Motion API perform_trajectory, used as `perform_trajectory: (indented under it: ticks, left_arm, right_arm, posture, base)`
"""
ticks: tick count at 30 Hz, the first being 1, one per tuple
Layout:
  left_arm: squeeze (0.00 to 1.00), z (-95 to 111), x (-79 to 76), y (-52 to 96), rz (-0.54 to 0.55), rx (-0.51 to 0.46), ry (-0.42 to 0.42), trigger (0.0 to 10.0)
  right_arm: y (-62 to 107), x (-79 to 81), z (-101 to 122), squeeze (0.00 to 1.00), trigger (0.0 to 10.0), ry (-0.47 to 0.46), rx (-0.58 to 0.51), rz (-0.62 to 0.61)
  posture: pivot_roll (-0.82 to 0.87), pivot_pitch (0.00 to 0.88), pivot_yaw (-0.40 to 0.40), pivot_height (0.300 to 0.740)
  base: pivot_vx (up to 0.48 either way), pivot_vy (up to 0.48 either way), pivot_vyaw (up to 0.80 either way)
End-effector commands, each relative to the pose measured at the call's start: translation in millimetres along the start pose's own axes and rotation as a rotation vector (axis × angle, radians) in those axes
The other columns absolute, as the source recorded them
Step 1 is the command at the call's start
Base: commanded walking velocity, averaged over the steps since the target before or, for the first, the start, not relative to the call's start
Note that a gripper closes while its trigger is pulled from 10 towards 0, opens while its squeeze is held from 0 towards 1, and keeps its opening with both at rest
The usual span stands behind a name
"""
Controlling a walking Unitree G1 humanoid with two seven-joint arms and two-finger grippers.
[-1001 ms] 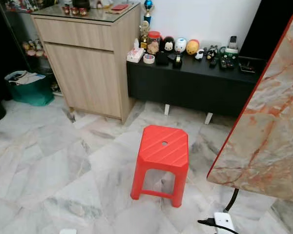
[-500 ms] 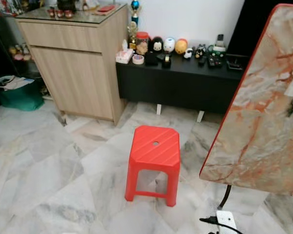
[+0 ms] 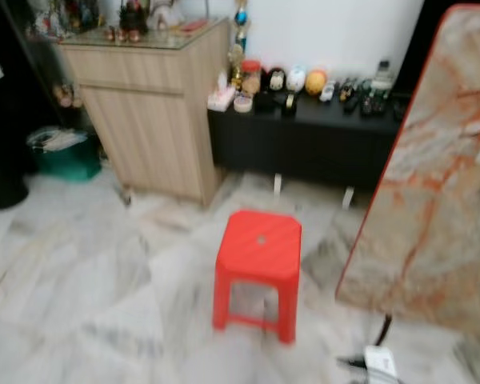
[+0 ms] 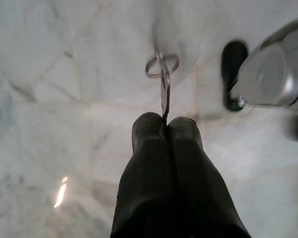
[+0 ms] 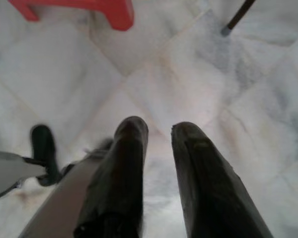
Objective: Hang keys on a hook
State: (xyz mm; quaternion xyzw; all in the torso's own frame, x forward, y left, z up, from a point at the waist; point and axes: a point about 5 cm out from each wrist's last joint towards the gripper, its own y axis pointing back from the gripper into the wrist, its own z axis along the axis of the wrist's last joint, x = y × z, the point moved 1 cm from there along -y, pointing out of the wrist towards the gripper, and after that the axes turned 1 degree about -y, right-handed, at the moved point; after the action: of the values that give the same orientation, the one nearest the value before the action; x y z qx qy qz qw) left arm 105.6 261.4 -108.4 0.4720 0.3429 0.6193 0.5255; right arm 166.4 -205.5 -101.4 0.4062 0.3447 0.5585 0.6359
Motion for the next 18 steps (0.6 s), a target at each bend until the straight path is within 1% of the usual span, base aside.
perform_trajectory:
  ticks: [1, 3, 4, 5, 7, 10, 13, 15, 17, 18]
  left_arm:
    - [0.0, 6.0, -0.6, -0.5, -0.012, -0.012, -0.024, 10.0]
    - [0.0, 5.0, 3.6, -0.1, -0.002, -0.009, -0.02, 10.0]
    - [0.0, 5.0, 3.6, -0.1, -0.002, -0.009, -0.02, 10.0]
    - [0.0, 4.8, 6.1, 0.0, 0.004, -0.007, -0.016, 10.0]
    - [0.0, 7.0, 6.3, -0.1, 0.005, -0.01, -0.018, 10.0]
    - [0.0, 10.8, 7.2, -0.4, 0.013, -0.018, 0.009, 10.0]
    - [0.0, 11.9, 9.7, -0.3, 0.018, -0.019, 0.02, 10.0]
    - [0.0, 10.1, 9.3, -0.3, 0.019, -0.009, 0.018, 10.0]
    - [0.0, 7.4, 10.1, -0.1, 0.023, 0.001, 0.019, 10.0]
    - [0.0, 6.4, 10.7, 0.1, 0.025, 0.004, 0.021, 10.0]
  right_arm:
    - [1.1, -7.3, -9.3, 0.0, 10.0, -0.044, 0.032, -0.033]
    - [0.4, -2.1, -10.4, 0.0, 10.0, -0.06, 0.045, -0.036]
    - [0.4, -2.1, -10.4, 0.0, 10.0, -0.06, 0.045, -0.036]
    - [-0.1, 1.9, -10.0, 0.0, 10.0, -0.051, 0.051, -0.031]
    - [-0.7, 5.8, -7.5, 0.0, 10.0, -0.053, 0.049, -0.023]
    - [-1.4, 11.4, -3.5, 0.0, 10.0, -0.031, 0.048, -0.012]
    - [-2.2, 17.8, 1.6, 0.0, 10.0, -0.059, 0.038, 0.001]
    - [-2.5, 23.6, 2.6, 0.0, 10.0, -0.044, 0.042, 0.019]
    - [-2.5, 23.8, 2.6, 0.0, 10.0, -0.041, 0.044, 0.022]
    - [-2.3, 20.6, 2.1, 0.0, 10.0, -0.039, 0.046, 0.019]
  posture:
    - [-0.04, 0.0, 0.016, 0.74]
    - [-0.02, 0.0, 0.032, 0.74]
    - [-0.02, 0.0, 0.032, 0.74]
    - [-0.02, 0.0, 0.036, 0.74]
    - [-0.01, 0.0, 0.035, 0.74]
    - [0.01, 0.0, 0.041, 0.74]
    - [0.01, 0.0, 0.045, 0.74]
    - [0.01, 0.0, 0.039, 0.74]
    - [0.02, 0.0, 0.035, 0.74]
    - [0.02, 0.0, 0.033, 0.74]
  base:
    - [0.0, -0.285, 0.0]
    - [0.0, -0.283, 0.0]
    - [0.0, -0.281, 0.0]
    - [0.0, -0.285, 0.0]
    - [0.0, -0.281, 0.0]
    - [0.0, -0.281, 0.0]
    - [0.0, -0.285, 0.0]
    - [0.0, -0.283, 0.0]
    - [0.0, -0.283, 0.0]
    - [0.0, -0.285, 0.0]
